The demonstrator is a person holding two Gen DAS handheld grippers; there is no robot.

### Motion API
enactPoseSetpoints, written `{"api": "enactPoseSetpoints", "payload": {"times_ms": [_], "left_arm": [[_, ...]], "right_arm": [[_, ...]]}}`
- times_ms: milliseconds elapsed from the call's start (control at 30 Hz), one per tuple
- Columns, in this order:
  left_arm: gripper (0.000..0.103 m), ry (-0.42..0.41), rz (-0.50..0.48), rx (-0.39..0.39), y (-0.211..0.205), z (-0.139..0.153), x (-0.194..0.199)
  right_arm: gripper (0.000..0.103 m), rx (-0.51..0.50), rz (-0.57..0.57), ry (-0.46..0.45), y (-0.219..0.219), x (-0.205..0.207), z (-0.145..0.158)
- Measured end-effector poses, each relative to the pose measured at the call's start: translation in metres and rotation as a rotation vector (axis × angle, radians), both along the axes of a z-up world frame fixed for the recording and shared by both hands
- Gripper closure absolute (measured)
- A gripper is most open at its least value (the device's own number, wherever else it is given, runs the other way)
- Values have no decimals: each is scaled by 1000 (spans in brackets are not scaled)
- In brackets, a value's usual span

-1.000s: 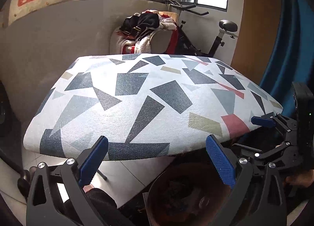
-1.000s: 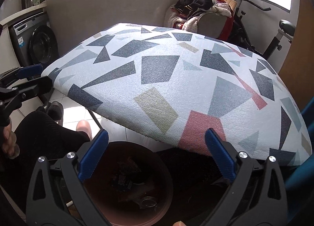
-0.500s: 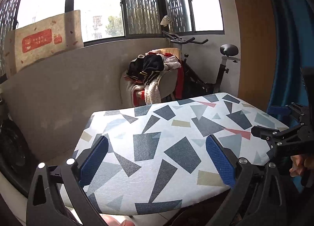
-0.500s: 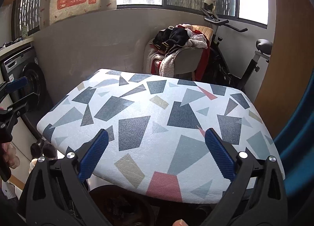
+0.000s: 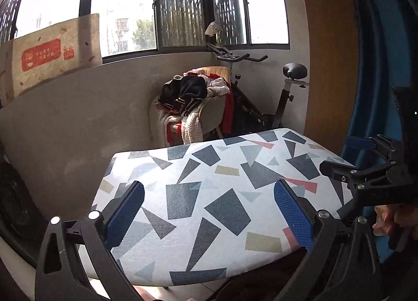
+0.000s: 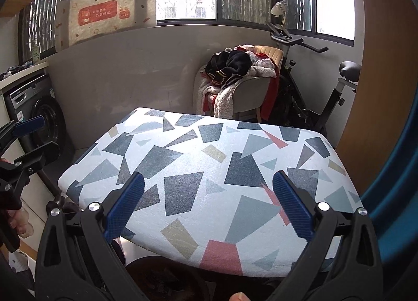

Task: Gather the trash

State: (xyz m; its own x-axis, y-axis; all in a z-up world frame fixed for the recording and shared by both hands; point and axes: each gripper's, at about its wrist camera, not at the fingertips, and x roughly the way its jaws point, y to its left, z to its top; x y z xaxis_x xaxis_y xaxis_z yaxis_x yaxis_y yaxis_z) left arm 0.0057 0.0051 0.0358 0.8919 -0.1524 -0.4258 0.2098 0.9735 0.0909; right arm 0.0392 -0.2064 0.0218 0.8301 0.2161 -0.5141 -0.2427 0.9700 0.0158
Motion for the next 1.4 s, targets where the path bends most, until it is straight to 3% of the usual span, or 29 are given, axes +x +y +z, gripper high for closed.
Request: {"api": "enactPoseSetpoints", "payload": {"times_ms": [433,1400], "left_arm": [[6,-14,11,-11,2,8,-4],[6,34,38,-24,11,0,9]], "right_arm": [[6,7,-9,-14,-1,-5,11],[6,3,-37,11,-8,-2,3]]}}
